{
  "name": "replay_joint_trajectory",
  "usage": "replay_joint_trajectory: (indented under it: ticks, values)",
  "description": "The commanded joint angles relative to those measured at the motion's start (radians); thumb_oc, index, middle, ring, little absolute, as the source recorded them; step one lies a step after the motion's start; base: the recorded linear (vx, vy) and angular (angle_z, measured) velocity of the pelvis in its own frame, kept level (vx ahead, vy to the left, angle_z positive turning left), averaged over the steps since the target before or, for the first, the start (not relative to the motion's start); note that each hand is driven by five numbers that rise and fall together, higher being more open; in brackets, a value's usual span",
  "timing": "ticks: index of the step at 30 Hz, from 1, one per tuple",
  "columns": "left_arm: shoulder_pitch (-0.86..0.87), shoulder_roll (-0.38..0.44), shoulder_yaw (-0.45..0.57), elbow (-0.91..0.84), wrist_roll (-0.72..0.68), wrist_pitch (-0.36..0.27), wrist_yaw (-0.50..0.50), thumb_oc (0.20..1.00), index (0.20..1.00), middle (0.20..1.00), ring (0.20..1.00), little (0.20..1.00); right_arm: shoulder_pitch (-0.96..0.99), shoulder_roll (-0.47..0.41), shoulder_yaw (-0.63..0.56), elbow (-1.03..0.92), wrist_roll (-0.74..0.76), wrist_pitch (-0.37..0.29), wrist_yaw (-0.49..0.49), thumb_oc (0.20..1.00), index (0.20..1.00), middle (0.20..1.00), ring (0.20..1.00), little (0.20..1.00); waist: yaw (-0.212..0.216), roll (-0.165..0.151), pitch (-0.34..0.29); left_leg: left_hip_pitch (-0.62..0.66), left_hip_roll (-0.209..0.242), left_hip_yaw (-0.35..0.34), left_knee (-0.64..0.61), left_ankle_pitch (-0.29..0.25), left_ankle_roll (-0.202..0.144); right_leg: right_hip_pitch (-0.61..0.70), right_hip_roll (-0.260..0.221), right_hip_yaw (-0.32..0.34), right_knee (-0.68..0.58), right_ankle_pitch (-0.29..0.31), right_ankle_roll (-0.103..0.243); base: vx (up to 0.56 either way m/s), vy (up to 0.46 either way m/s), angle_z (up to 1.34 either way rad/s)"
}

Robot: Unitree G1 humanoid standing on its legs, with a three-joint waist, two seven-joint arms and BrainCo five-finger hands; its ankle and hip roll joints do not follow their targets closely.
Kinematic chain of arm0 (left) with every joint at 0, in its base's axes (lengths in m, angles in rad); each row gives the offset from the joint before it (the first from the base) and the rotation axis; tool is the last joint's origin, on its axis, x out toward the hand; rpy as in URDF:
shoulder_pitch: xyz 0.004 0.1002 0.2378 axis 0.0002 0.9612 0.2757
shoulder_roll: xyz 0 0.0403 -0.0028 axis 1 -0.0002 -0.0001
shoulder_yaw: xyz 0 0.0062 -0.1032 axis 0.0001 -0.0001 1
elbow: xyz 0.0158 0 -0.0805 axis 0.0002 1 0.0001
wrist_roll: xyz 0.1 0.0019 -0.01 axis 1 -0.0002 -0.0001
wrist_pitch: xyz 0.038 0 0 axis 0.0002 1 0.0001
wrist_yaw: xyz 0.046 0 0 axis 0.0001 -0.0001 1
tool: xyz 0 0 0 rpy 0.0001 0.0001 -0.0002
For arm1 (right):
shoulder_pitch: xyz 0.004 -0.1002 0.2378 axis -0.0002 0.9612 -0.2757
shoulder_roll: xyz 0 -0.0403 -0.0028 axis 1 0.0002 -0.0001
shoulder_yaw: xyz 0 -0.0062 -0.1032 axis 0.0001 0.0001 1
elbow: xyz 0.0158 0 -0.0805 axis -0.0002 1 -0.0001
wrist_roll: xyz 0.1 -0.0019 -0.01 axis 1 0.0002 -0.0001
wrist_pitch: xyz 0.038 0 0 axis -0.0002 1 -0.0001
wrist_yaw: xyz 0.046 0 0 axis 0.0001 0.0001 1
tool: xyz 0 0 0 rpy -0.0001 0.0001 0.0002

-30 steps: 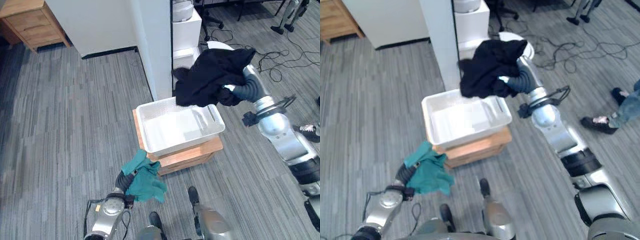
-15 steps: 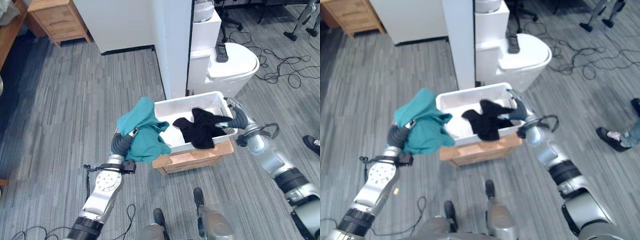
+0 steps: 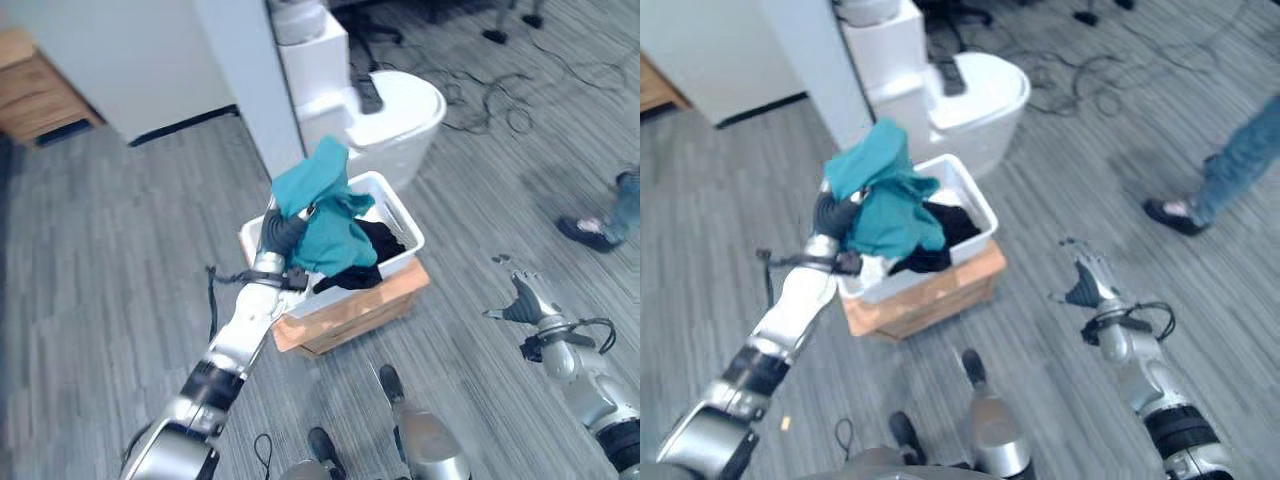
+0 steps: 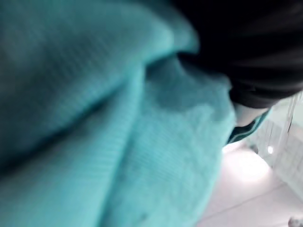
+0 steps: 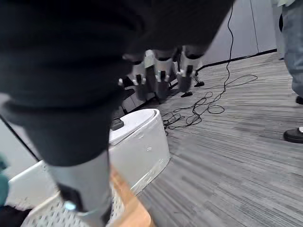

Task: Tidy up the quilt and then pick up the clothes from the bed and put them into the laundry hamper.

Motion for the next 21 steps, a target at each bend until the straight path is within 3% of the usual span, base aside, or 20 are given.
replay_joint_trajectory:
  ticks: [1,3,4,5,9,16,21]
  values:
    - [-0.135,0.019,-0.042,0.109,0.106,-0.011,0.085,0.2,0.2,0.2,0.2,0.2,0.005,-0.011,-0.003,0.023,0.054,-0.041,-0.042,1.0,1.0,1.0,1.0,1.0,-0.041,-0.021,-0.009,-0.057,0.081,-0.014,-0.004,0.028,-0.049,0.012,-0.026,-0.005,0.072,-0.176,0.074,-0.05,-0.025,-0.33]
    - [-0.187,0.006,-0.061,0.23,0.108,0.013,0.115,0.2,0.2,0.2,0.2,0.2,0.04,0.015,0.025,0.087,0.072,-0.039,-0.054,1.0,1.0,1.0,1.0,1.0,-0.057,-0.022,0.003,-0.074,0.08,-0.005,-0.004,0.032,-0.052,-0.006,-0.025,0.001,0.071,-0.174,0.08,-0.04,-0.015,-0.27]
    - [-0.189,0.007,-0.061,0.232,0.107,0.012,0.115,0.52,0.52,0.52,0.52,0.52,0.039,0.016,0.026,0.088,0.072,-0.04,-0.055,1.0,1.0,1.0,1.0,1.0,-0.056,-0.022,0.002,-0.079,0.081,-0.003,-0.004,0.037,-0.052,-0.011,-0.024,0.002,0.07,-0.169,0.079,-0.02,-0.016,-0.3]
    - [-0.193,-0.005,-0.067,0.272,0.084,0.02,0.108,1.0,1.0,1.0,1.0,1.0,0.047,0.027,0.039,0.117,0.082,-0.037,-0.055,1.0,1.0,1.0,1.0,1.0,-0.059,-0.019,0.005,-0.081,0.08,-0.003,-0.004,0.036,-0.053,-0.011,-0.026,-0.001,0.07,-0.171,0.081,-0.02,-0.02,-0.18]
    - [-0.176,-0.016,-0.06,0.32,0.032,0.024,0.071,1.0,1.0,1.0,1.0,1.0,0.061,0.052,0.064,0.198,0.084,-0.02,-0.063,1.0,1.0,1.0,1.0,1.0,-0.054,-0.009,0.009,-0.085,0.079,-0.006,-0.004,0.042,-0.054,-0.011,-0.028,-0.003,0.065,-0.168,0.075,0.0,-0.003,-0.07]
    - [-0.064,0.004,-0.004,0.211,-0.022,-0.011,0.079,1.0,1.0,1.0,1.0,1.0,0.067,0.086,0.069,0.229,0.098,-0.013,-0.068,1.0,1.0,1.0,1.0,1.0,-0.027,0.001,0.0,-0.057,0.074,-0.017,-0.004,0.033,-0.052,0.02,-0.037,-0.018,0.068,-0.176,0.067,0.02,0.003,0.12]
    - [0.164,0.017,0.14,0.141,-0.263,-0.064,0.032,1.0,1.0,1.0,1.0,1.0,0.06,0.117,0.068,0.269,0.13,0.003,-0.043,1.0,1.0,1.0,1.0,1.0,0.021,0.01,-0.022,-0.019,0.064,-0.043,-0.004,0.017,-0.044,0.072,-0.046,-0.037,0.074,-0.195,0.058,0.02,-0.003,0.21]
